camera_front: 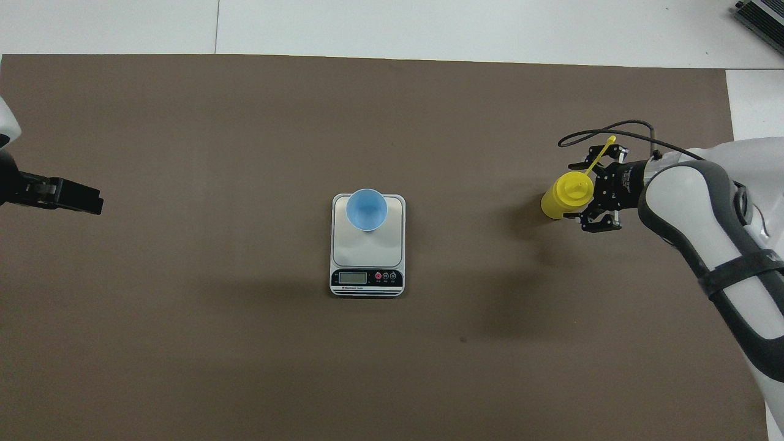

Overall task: Pour seasoning into cup on scale with both arms
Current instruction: 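Lower the yellow bottle onto the table and open the right gripper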

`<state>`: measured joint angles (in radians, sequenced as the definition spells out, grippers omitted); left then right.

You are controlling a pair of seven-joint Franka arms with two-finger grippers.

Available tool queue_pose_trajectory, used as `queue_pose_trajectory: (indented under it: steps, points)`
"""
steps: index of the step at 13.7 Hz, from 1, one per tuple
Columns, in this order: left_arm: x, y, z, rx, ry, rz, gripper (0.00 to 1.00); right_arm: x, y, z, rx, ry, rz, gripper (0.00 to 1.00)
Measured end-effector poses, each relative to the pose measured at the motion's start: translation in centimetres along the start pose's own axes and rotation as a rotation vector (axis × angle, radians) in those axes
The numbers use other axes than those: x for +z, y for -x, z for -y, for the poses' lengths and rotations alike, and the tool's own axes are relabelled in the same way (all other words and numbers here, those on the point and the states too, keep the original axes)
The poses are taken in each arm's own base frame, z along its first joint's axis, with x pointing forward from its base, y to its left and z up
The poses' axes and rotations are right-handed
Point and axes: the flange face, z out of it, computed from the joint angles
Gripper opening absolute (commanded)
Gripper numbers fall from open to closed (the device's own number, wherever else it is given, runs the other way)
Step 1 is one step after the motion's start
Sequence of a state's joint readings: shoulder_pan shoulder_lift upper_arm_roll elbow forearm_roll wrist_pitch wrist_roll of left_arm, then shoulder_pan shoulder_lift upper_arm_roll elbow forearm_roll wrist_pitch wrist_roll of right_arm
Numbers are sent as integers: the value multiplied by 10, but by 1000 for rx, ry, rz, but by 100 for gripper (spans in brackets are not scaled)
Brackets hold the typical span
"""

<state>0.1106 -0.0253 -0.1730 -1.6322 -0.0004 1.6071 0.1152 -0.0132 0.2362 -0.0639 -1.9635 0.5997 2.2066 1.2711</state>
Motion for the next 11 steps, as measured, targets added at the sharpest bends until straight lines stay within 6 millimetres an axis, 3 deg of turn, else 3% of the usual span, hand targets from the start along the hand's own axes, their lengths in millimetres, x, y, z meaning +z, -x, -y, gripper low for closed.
queue_pose_trajectory:
  steps: [3, 6, 11]
  points:
    - [0, 0, 0, 0, 0, 0, 100, -24, -7, 1, -61, -15, -77, 100]
    - [0, 0, 0, 0, 0, 0, 100, -63, -9, 3, -145, -45, -187, 100]
    - [0, 0, 0, -1, 0, -1, 100, -128, 27, -7, -347, -55, -345, 100]
